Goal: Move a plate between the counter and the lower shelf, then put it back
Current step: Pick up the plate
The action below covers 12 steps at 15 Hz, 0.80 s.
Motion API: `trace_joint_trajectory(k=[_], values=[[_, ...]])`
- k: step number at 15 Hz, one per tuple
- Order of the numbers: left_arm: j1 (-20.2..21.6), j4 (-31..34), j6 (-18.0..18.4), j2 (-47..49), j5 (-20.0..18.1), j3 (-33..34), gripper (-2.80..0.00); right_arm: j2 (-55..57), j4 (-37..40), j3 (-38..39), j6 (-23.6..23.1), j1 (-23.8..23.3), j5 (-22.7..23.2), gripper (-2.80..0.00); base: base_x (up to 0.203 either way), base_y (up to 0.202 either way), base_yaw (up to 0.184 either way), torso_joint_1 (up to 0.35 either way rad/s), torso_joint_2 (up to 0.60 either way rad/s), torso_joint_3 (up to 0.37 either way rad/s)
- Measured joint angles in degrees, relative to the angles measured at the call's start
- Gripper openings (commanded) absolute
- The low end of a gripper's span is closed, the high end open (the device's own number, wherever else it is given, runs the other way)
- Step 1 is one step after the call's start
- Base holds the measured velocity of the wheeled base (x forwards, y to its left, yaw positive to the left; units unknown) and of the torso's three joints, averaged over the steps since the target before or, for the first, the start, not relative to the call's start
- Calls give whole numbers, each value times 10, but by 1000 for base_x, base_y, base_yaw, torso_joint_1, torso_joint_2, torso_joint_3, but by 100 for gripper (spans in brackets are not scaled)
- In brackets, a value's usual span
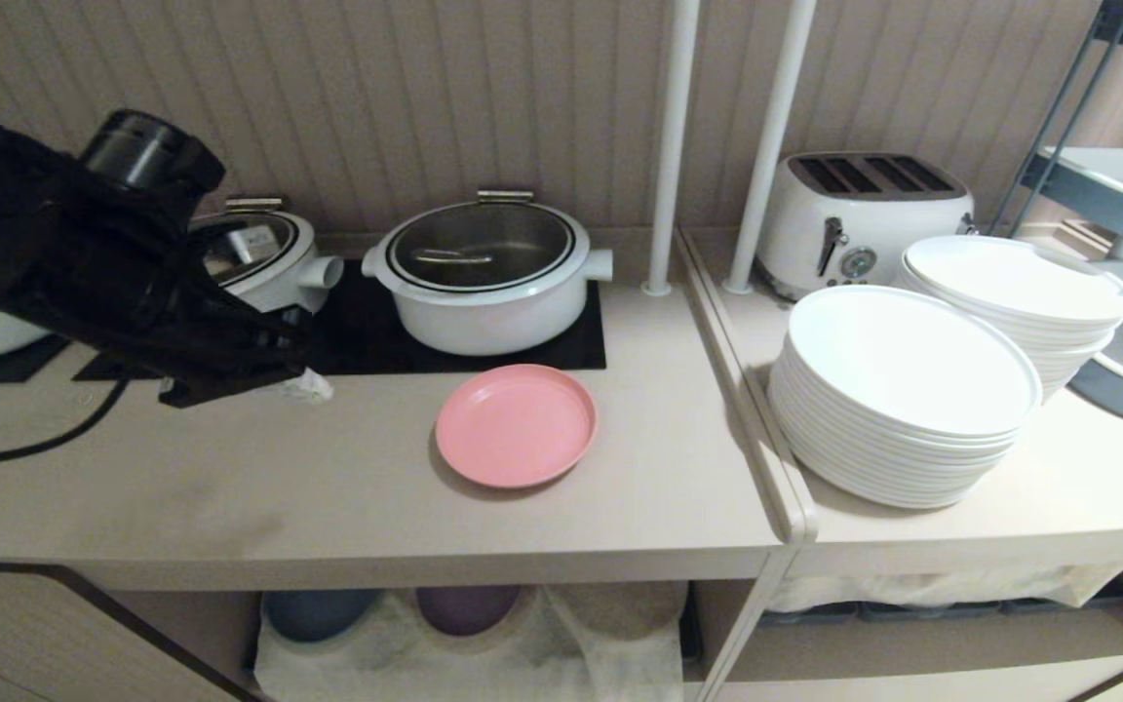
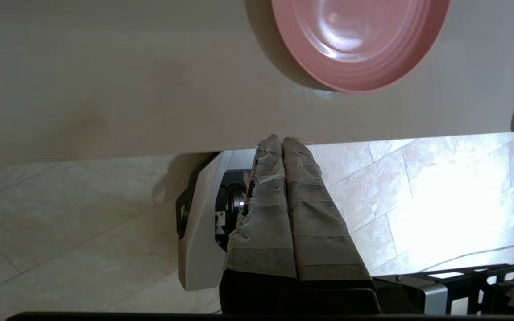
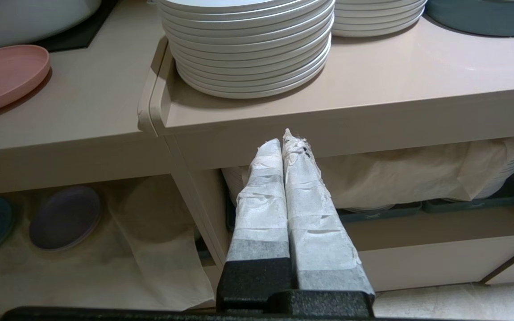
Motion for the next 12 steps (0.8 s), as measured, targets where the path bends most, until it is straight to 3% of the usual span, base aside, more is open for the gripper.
trace_joint_trajectory(k=[2,6,12], values=[[-13,6,-2,32,-1,-27,-280,0,0,0,0,0,0,-280,0,0,0,0,0,0],[-47,10,-44,96,-3,-91,-280,0,0,0,0,0,0,-280,0,0,0,0,0,0],[-58,11,-48,146,-3,-100,-280,0,0,0,0,0,0,-280,0,0,0,0,0,0]])
